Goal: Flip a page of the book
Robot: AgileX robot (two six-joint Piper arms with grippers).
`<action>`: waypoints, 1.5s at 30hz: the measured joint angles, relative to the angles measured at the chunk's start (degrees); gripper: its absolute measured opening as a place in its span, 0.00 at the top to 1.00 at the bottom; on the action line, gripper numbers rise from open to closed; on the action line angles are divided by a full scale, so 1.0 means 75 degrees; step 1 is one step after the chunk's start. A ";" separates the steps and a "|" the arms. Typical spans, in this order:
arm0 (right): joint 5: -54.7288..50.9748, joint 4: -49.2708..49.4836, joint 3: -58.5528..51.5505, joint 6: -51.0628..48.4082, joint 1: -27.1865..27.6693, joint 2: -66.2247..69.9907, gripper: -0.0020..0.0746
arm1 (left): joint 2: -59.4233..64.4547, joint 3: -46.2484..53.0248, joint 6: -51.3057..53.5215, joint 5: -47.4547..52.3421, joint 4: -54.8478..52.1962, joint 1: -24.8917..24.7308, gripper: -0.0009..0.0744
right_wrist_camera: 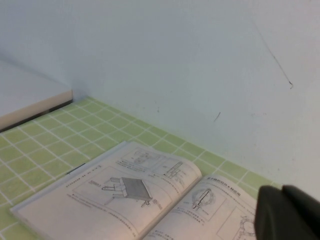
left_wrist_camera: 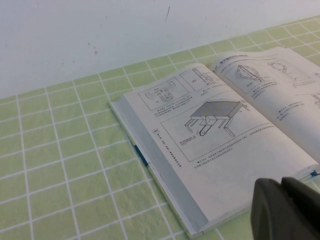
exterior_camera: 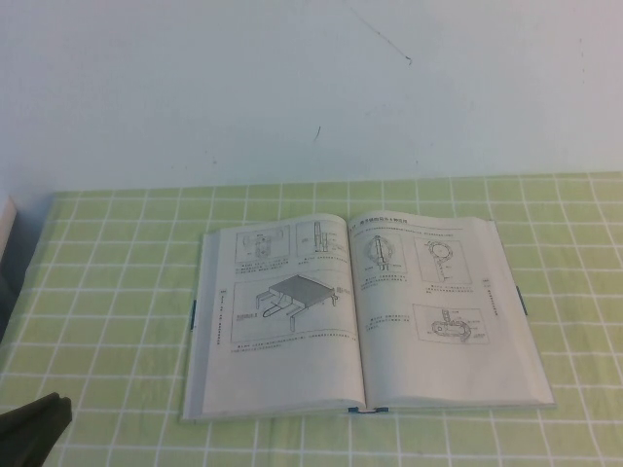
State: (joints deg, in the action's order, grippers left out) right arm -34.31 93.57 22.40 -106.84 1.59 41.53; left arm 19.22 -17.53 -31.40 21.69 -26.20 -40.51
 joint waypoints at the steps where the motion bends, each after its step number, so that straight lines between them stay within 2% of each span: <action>1: 0.0000 0.0000 0.0000 0.0000 0.0000 0.0000 0.98 | 0.0000 0.0000 0.0000 0.0000 0.0000 0.0000 0.99; 8: 0.0064 0.0000 -0.0015 -0.0014 0.0000 0.0000 0.98 | 0.0000 0.0000 0.0000 0.0000 0.0000 0.0000 0.99; 15: 0.1184 -0.0056 -0.0042 -0.0196 0.0000 -0.0265 0.98 | 0.0000 0.0000 0.0000 0.0000 0.0000 0.0000 0.99; 20: 0.1952 -0.0096 -0.0047 -0.0281 0.0000 -0.1336 0.98 | 0.0000 0.0000 0.0000 0.0013 0.0000 0.0000 0.99; 27: 0.3424 -0.0609 -0.0231 -0.0313 0.0000 -0.2471 0.98 | 0.0000 0.0000 0.0000 0.0013 0.0000 0.0000 0.99; 29: 0.3786 -0.1029 -0.0433 0.0049 0.0005 -0.2699 0.98 | 0.0000 0.0000 0.0000 0.0013 0.0000 0.0000 0.99; 30: 0.3969 -0.1598 -0.0584 0.0577 0.0017 -0.2816 0.98 | 0.0000 0.0000 0.0000 0.0013 0.0000 0.0000 0.99; 32: 0.4180 -0.3335 -0.0914 0.2442 0.0017 -0.3047 0.98 | 0.0000 0.0000 0.0000 0.0013 0.0000 0.0000 0.99; 36: 0.3861 -0.9119 -0.1811 0.8546 0.0193 -0.3648 0.98 | 0.0000 0.0000 0.0000 0.0013 0.0000 0.0000 0.99; 37: 0.3683 -1.0318 -0.2071 0.9937 0.0278 -0.3841 0.98 | 0.0000 0.0000 0.0000 0.0013 0.0000 0.0000 0.99; 39: 0.3470 -1.1785 -0.2590 1.1699 0.0462 -0.4212 0.98 | 0.0000 0.0000 0.0000 0.0013 0.0000 0.0000 0.99; 41: 0.3369 -1.2476 -0.2994 1.2616 0.0591 -0.4638 0.98 | 0.0000 0.0000 0.0000 0.0013 0.0000 0.0000 0.99; 45: 0.2754 -1.2922 -0.3204 1.3138 0.0666 -0.5309 0.98 | 0.0000 0.0000 0.0000 0.0013 0.0000 0.0000 0.99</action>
State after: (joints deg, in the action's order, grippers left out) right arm -13.66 -3.35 -1.63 -8.30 6.59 1.71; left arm 19.22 -17.53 -31.40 21.79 -26.20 -40.51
